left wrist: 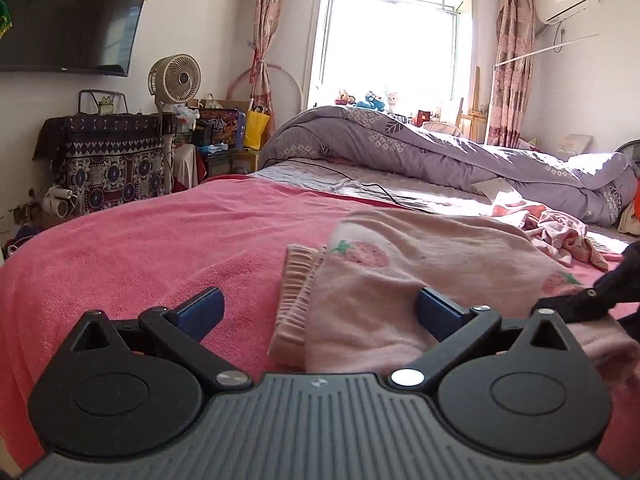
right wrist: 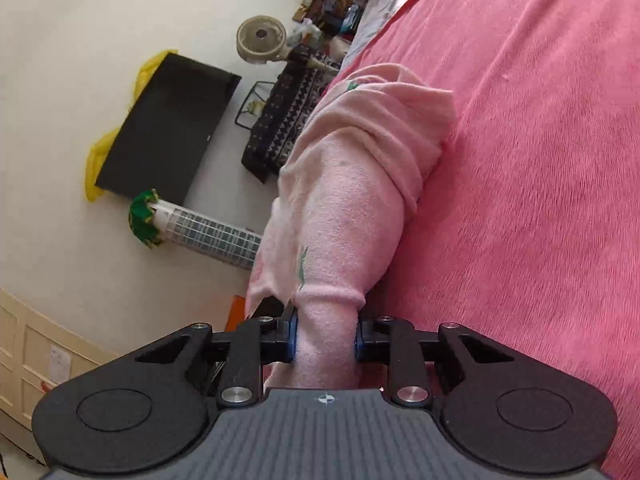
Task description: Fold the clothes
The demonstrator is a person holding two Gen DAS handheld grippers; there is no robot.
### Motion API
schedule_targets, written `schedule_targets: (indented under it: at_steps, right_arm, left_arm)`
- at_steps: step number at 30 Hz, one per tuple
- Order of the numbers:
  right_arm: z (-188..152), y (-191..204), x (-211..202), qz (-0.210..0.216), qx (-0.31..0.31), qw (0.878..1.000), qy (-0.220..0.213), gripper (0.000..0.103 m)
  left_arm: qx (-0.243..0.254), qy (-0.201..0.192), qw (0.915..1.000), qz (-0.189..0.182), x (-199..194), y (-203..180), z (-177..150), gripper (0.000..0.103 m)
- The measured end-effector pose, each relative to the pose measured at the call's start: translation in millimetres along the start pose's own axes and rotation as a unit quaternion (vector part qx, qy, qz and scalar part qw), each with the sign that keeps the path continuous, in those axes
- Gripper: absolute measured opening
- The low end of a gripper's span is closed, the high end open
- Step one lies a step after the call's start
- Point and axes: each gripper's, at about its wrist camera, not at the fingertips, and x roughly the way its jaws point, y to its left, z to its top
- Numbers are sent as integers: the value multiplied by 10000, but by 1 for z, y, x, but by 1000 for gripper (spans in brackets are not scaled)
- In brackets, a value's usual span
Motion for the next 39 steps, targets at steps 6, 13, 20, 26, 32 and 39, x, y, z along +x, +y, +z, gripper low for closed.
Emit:
schedule_targets:
  at_steps: [6, 13, 20, 26, 32, 39]
  right_arm:
    - [-44, 3, 4, 220, -32, 9998, -9, 27]
    - [-52, 16, -38, 12, -1029, 9941, -341, 61]
    - [-45, 23, -108, -1722, -2618, 9376, -1507, 64]
    - [-43, 44, -76, -2321, -4729, 8475, -651, 63]
    - [-29, 48, -35, -2114, -4832, 8495, -97, 42]
    - [-21, 53, -32, -2165, -4578, 8602, -601, 14]
  left_arm:
    - [-155, -200, 9991, 329, -27, 3, 8, 103]
    - [-130, -459, 9982, -369, -67, -21, 11, 103]
    - [1784, -452, 9743, -1302, -65, -118, -6, 103]
    - [4408, -506, 8932, -734, -51, -181, -67, 101]
    - [4846, -805, 8710, -95, -38, -184, -78, 58]
    - [4545, -457, 8895, -102, -23, -179, -70, 42]
